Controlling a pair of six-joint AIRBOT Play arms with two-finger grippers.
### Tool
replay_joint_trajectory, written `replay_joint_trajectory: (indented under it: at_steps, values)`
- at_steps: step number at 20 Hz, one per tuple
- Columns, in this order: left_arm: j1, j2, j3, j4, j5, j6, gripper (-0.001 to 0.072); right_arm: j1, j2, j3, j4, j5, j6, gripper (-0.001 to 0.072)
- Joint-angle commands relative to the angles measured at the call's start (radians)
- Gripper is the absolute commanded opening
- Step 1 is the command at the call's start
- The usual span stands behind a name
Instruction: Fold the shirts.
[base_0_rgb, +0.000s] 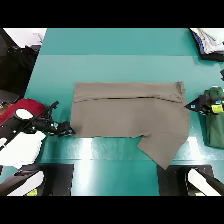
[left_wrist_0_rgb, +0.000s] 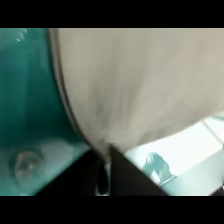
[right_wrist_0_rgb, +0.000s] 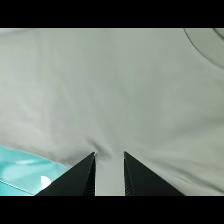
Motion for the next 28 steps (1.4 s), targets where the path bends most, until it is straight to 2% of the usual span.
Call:
replay_joint_trajectory:
  at_steps: [1, 3, 4, 5, 6, 9, 12, 18, 19, 20, 21, 23, 26, 28]
  values:
    - [-0.016, 0.0, 0.072, -0.008, -0.036, -0.013, 0.0021, -0.001, 0.003, -0.003, -0.187, 0.063, 0.031, 0.0202]
    - [-0.017, 0.0, 0.145, -0.009, -0.063, -0.012, 0.0021, -0.001, 0.032, -0.056, -0.378, 0.072, 0.093, 0.0206]
    - [-0.017, 0.0, 0.174, -0.009, -0.074, -0.012, 0.0022, -0.001, 0.048, -0.1, -0.453, 0.073, 0.12, 0.0282]
    - [-0.017, 0.0, 0.2, -0.009, -0.076, -0.012, 0.0022, -0.001, 0.064, -0.15, -0.513, 0.077, 0.141, 0.0415]
    - [-0.017, 0.0, 0.216, -0.009, -0.075, -0.012, 0.0022, -0.001, 0.078, -0.211, -0.546, 0.082, 0.152, 0.0467]
    - [-0.017, 0.0, 0.224, -0.01, -0.072, -0.011, 0.0022, 0.0, 0.084, -0.372, -0.468, 0.068, 0.15, 0.0436]
    - [-0.017, 0.0, 0.224, -0.01, -0.073, -0.012, 0.0022, 0.0, 0.085, -0.473, -0.348, -0.037, 0.15, 0.0428]
    - [-0.017, 0.0, 0.224, -0.011, -0.074, -0.012, 0.0022, 0.001, 0.084, -0.534, -0.23, -0.155, 0.15, 0.0422]
    - [-0.017, 0.0, 0.224, -0.011, -0.074, -0.011, 0.0022, 0.002, 0.077, -0.532, -0.224, -0.156, 0.149, 0.0397]
    - [-0.017, 0.0, 0.224, -0.01, -0.074, -0.011, 0.0022, 0.002, 0.07, -0.532, -0.214, -0.157, 0.148, 0.029]
    - [-0.017, 0.0, 0.224, -0.009, -0.077, -0.011, 0.0022, 0.002, 0.068, -0.532, -0.213, -0.155, 0.147, 0.0226]
    - [-0.016, 0.0, 0.225, -0.007, -0.091, 0.01, 0.0021, 0.002, 0.09, -0.531, -0.225, -0.135, 0.114, 0.0019]
    - [-0.017, 0.032, 0.225, 0.06, -0.135, 0.005, 0.002, 0.0, 0.204, -0.53, -0.307, -0.043, 0.114, 0.0018]
    - [-0.017, 0.089, 0.224, 0.178, -0.187, -0.033, 0.002, 0.0, 0.306, -0.518, -0.389, 0.029, 0.115, 0.0018]
